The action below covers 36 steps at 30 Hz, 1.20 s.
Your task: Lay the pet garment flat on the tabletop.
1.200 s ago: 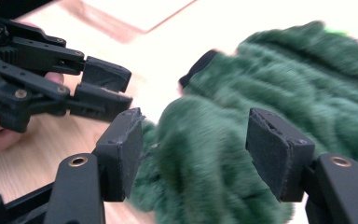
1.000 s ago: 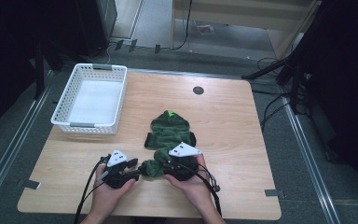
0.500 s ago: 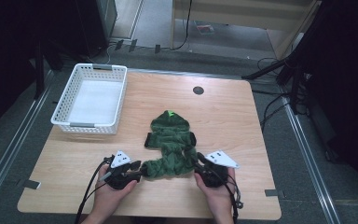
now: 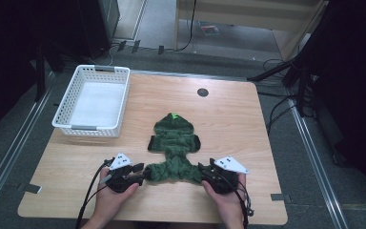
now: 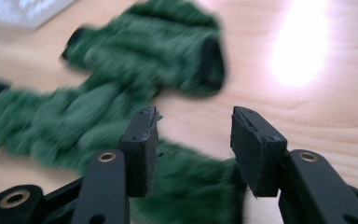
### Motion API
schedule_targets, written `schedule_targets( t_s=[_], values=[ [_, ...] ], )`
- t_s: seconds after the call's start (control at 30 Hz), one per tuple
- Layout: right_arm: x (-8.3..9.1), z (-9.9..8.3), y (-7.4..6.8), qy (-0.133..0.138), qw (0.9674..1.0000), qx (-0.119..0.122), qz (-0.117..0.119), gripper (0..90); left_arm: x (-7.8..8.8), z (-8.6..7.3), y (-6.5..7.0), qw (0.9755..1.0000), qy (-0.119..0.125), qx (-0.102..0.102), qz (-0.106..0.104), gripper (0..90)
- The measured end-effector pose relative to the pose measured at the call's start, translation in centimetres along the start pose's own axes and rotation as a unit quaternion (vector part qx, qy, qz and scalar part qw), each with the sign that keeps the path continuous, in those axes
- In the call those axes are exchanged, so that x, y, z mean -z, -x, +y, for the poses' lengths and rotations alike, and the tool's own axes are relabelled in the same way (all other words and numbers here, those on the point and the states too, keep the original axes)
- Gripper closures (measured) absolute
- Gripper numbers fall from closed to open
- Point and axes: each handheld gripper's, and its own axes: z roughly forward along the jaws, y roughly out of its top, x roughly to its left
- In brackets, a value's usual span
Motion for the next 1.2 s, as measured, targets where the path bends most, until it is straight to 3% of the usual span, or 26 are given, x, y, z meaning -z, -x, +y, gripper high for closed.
schedule_targets(
  t_s=[0.13, 0.3, 0.37, 0.43, 0.53, 0.63, 0.7, 0.8, 0.87, 0.93, 0.97, 1.03, 1.1, 1.2],
  values=[
    [-1.1, -0.8, -0.3, -0.04, 0.999, -0.001, 0.019, 57.2, -0.2, 0.0, 0.3, 0.9995, -0.019, -0.016, 0.018, 76.7],
    [-1.1, -1.4, 0.0, -0.056, 0.9981, -0.013, 0.02, 59.0, -0.1, 0.3, -0.3, 0.9993, -0.024, 0.008, 0.026, 80.7],
    [-1.1, -1.3, 0.2, -0.054, 0.9982, -0.015, 0.021, 57.8, 0.1, 0.4, -0.6, 0.9993, -0.019, 0.01, 0.029, 76.4],
    [-0.8, -0.6, 0.3, -0.039, 0.999, -0.014, 0.015, 55.9, 0.4, 0.5, -1.0, 0.9993, -0.01, 0.019, 0.032, 62.6],
    [-0.6, 1.5, 0.2, -0.002, 0.9996, -0.016, 0.024, 53.3, 1.0, 0.9, -1.5, 0.9992, 0.009, 0.035, 0.015, 50.2],
    [-1.3, 4.0, -0.5, 0.018, 0.9996, 0.0, 0.023, 53.1, 1.6, 1.2, -1.4, 0.9983, 0.038, 0.043, 0.007, 47.7],
    [-2.9, 6.0, -1.4, 0.017, 0.9994, 0.017, 0.025, 52.6, 1.4, 1.3, -0.8, 0.9984, 0.041, 0.04, 0.0, 47.2],
    [-6.5, 8.0, -2.1, -0.001, 0.9996, 0.011, 0.027, 52.9, 0.7, 1.1, 0.2, 0.9994, 0.026, 0.022, -0.011, 46.4],
    [-9.3, 8.7, -2.3, -0.024, 0.9995, 0.012, 0.017, 53.8, 0.4, 0.9, 0.7, 0.9996, 0.02, 0.012, -0.012, 46.6],
    [-11.6, 8.9, -2.4, -0.04, 0.999, 0.017, 0.002, 56.9, 0.1, 0.6, 1.0, 0.9999, 0.011, 0.0, 0.006, 55.6],
    [-12.6, 8.8, -2.4, -0.038, 0.9989, 0.027, -0.009, 58.1, 0.0, 0.5, 1.0, 1.0, 0.003, -0.003, 0.005, 58.1],
    [-14.0, 8.3, -2.2, -0.047, 0.9978, 0.04, -0.024, 58.3, -0.3, 0.2, 0.9, 0.9998, -0.016, -0.006, 0.008, 65.7],
    [-14.7, 7.9, -1.7, -0.046, 0.9982, 0.026, -0.029, 58.2, -0.2, 0.2, 0.8, 0.9998, -0.019, -0.009, 0.006, 71.8],
    [-15.1, 7.9, -1.3, -0.039, 0.9982, 0.02, -0.042, 56.8, -0.1, 0.2, 0.6, 0.9993, -0.028, -0.015, 0.019, 81.1]
  ],
)
